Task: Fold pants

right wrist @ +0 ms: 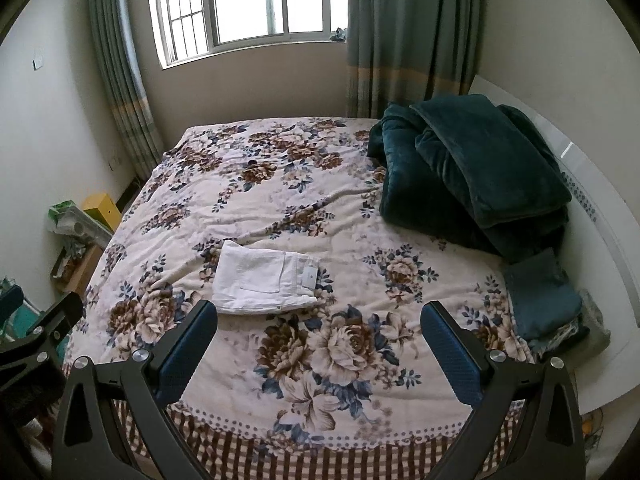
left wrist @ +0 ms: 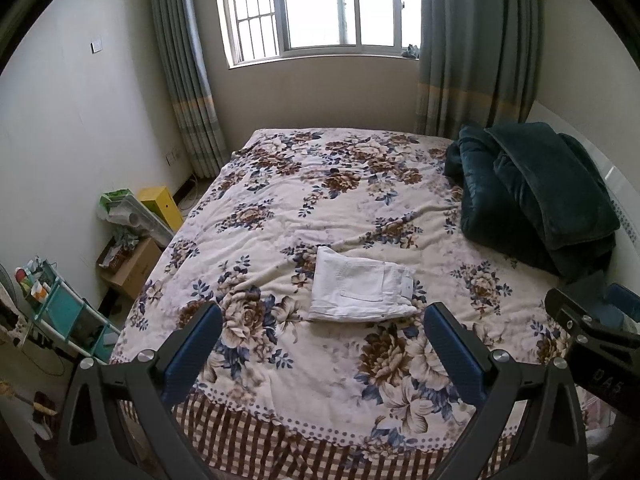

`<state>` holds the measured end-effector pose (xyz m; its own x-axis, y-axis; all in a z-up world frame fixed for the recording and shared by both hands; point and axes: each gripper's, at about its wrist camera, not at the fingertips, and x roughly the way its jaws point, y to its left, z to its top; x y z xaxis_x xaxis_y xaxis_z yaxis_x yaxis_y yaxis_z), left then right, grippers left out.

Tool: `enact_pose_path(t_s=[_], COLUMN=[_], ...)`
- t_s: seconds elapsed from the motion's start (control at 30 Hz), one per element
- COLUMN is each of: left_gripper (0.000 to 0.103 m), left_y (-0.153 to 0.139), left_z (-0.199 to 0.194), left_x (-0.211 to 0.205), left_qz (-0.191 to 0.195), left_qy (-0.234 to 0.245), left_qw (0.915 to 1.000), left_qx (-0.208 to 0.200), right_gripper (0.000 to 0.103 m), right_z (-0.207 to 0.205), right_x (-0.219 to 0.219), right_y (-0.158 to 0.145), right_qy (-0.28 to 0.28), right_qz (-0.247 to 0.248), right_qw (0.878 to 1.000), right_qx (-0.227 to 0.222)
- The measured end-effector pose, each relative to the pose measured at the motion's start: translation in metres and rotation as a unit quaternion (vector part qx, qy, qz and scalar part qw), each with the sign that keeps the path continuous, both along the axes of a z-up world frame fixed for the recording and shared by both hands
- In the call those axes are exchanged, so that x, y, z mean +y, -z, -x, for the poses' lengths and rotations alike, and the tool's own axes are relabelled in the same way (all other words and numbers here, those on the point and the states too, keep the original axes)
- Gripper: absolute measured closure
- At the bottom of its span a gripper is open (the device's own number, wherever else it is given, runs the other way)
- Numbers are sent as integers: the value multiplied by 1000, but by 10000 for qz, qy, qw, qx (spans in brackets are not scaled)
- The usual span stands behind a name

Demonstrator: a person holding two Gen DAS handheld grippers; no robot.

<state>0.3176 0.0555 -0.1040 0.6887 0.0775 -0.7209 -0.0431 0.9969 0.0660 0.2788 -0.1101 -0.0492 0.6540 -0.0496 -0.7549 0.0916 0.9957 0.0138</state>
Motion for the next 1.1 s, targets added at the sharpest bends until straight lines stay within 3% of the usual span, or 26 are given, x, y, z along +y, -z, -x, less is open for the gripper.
enact_pose_path(t_s=[1.1], left_gripper=[0], left_y=[-16], left_z=[7], left_x=[0], left_qz=[-42], left_qy=[-23], left_qw=[9999], left_qx=[-117], right_gripper=[0], right_z=[2], right_x=[8], right_y=[-10], right_qy=[-35], right_qz=[-57], right_qw=[10000], right_qx=[-19])
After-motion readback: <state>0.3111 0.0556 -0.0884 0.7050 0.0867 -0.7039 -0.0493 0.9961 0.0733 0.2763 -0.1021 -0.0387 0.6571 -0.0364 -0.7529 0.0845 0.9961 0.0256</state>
